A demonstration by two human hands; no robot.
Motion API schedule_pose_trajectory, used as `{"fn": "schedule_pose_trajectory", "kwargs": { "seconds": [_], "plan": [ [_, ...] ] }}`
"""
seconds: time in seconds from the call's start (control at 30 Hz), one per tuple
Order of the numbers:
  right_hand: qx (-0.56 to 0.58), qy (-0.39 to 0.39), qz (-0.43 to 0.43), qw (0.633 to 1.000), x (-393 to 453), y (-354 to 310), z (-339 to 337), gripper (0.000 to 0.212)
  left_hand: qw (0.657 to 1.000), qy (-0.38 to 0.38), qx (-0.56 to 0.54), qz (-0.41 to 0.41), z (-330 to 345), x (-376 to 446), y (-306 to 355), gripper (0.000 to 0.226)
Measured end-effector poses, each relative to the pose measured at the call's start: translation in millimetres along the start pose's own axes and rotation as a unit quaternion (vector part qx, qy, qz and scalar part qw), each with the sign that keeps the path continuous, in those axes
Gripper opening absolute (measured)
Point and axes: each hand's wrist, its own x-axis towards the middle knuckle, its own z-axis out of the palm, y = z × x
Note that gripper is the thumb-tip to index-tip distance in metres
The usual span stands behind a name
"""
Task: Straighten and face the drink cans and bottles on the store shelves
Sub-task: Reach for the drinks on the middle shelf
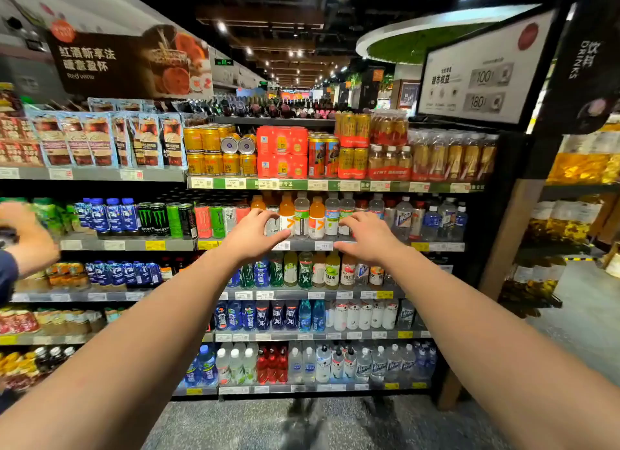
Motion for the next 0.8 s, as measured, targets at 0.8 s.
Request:
{"fn": "schedule_pose_trajectory", "kwargs": {
  "seconds": [0.8],
  "plan": [
    [0.024,-0.028,0.006,0.999,243,-42,83,0.063,0.998,-0.056,-0.009,-0.011,29,190,-176,0.067]
  ]
}}
